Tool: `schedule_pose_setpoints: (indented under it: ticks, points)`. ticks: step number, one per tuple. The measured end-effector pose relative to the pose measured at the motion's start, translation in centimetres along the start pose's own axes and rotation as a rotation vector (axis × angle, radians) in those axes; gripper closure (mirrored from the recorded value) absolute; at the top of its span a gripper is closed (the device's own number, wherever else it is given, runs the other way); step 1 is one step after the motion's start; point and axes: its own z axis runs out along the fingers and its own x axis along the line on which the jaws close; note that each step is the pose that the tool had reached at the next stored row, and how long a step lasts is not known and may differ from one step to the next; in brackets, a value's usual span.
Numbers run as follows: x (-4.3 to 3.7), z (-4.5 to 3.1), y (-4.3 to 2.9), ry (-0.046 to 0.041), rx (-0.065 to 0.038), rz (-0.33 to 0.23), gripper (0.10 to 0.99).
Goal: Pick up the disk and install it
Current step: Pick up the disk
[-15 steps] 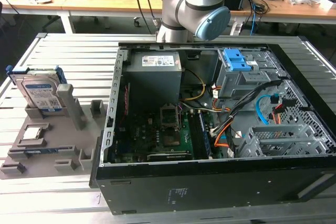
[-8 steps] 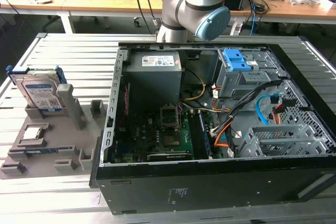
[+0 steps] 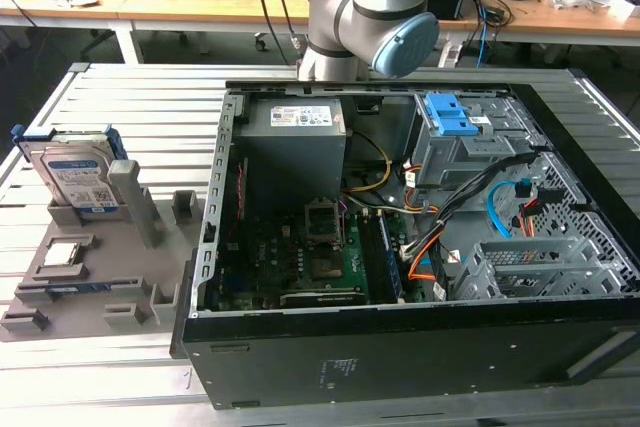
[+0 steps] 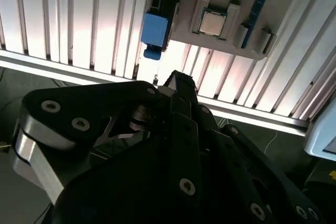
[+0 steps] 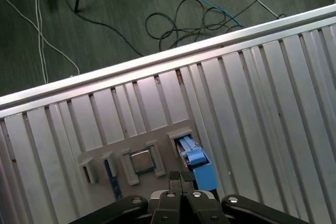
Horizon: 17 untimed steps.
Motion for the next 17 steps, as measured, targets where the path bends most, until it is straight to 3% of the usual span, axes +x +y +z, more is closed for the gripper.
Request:
schedule_pose_setpoints:
  ticks: [14,17]
  points:
    - [0.0,0.0,0.0,0.0054,-0.004,-0.157,0.98]
    - [0.0,0.0,0.0,0.0056,-0.004,-0.164,0.98]
